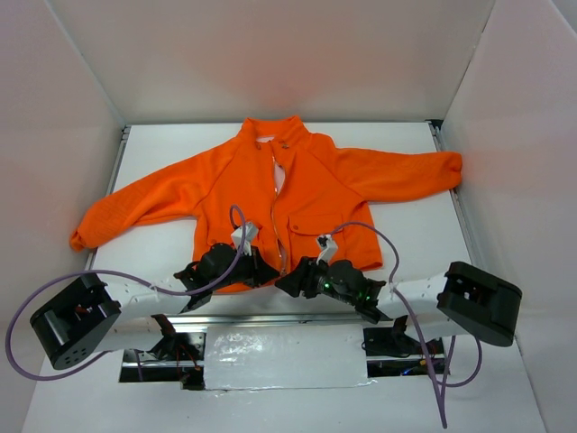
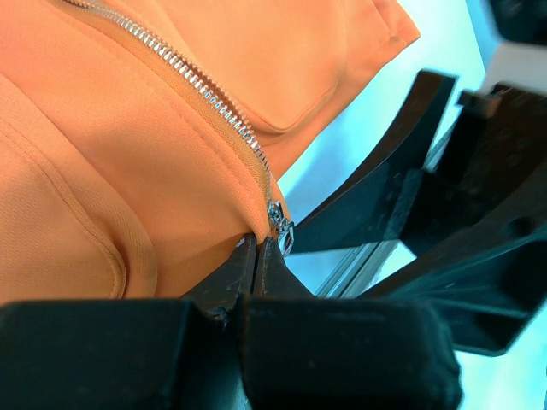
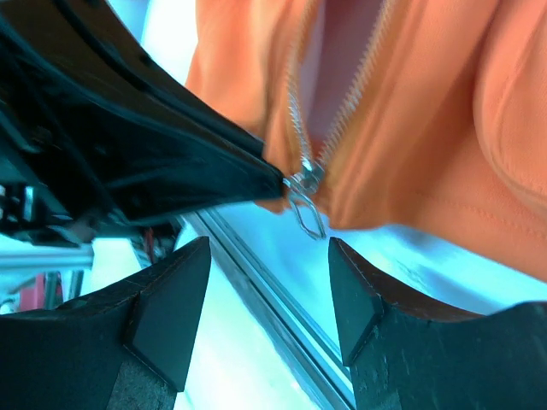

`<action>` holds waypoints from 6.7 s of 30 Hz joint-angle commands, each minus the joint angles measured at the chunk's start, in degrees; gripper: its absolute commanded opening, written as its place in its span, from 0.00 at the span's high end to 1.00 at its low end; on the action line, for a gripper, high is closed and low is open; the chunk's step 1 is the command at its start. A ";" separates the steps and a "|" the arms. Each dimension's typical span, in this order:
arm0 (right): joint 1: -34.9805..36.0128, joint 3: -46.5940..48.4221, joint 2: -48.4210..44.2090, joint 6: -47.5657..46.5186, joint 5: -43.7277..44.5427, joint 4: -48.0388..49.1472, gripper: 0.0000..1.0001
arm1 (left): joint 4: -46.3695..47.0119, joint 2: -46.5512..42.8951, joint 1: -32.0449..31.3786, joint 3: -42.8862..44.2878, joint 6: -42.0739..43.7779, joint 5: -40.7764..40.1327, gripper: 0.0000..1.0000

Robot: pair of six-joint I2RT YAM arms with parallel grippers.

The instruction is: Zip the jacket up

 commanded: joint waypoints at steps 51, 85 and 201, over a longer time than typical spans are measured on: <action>-2.35 0.77 5.09 0.82 3.17 10.81 0.85 | 4.04 -0.54 -0.48 2.34 -0.14 3.08 1.00; -6.31 16.40 -4.39 18.56 -1.05 -26.17 1.00 | 7.28 -0.46 -0.57 -0.12 4.43 5.45 1.00; -46.30 126.20 74.89 30.45 -26.88 -24.89 1.00 | 15.20 12.89 -25.00 -3.46 2.76 -10.72 1.00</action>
